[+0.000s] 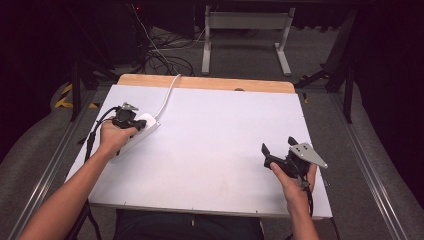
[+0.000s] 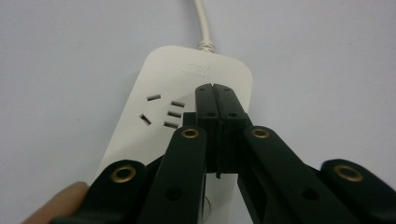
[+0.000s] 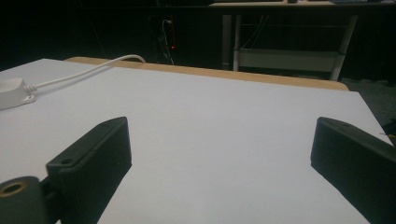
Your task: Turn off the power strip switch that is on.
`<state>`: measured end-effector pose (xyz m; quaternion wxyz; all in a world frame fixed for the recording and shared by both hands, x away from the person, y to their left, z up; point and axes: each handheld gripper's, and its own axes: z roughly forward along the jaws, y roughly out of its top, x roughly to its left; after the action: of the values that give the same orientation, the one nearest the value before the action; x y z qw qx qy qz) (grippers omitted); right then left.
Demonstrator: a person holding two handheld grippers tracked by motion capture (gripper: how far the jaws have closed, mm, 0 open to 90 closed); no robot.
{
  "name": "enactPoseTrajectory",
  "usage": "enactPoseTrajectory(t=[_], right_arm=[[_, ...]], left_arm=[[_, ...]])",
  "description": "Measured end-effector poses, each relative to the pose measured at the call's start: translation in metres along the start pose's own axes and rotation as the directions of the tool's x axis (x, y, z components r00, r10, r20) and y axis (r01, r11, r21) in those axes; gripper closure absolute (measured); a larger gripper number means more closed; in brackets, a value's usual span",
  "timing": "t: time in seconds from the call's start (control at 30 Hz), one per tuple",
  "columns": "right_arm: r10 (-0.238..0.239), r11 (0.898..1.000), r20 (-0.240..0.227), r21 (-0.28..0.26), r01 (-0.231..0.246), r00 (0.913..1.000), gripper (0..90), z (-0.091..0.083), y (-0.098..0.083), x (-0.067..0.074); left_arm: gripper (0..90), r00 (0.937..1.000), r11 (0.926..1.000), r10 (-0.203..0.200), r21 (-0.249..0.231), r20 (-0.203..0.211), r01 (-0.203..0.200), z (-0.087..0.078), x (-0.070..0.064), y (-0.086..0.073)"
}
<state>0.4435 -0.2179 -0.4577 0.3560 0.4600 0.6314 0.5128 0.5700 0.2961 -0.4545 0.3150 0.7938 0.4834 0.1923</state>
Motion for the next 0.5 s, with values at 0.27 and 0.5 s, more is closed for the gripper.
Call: enactPoseTrajectory(t=[0.27,0.5], right_arm=[[-0.003,1.000,-0.001,0.004,0.003,1.0000,5.8,0.0011,-0.0001,0.0011],[-0.002,1.000,0.003,0.001,0.002,1.0000,5.8,0.0006,0.0003,0.0008]], left_arm=[[90.0,0.9999,0.9999,-0.013,0.003,0.000,0.013,0.0007,0.0001,0.0009],[90.0,0.9996,1.0000,-0.005,0.006,-0.027,0.006,0.0022,-0.0038,0.0005]])
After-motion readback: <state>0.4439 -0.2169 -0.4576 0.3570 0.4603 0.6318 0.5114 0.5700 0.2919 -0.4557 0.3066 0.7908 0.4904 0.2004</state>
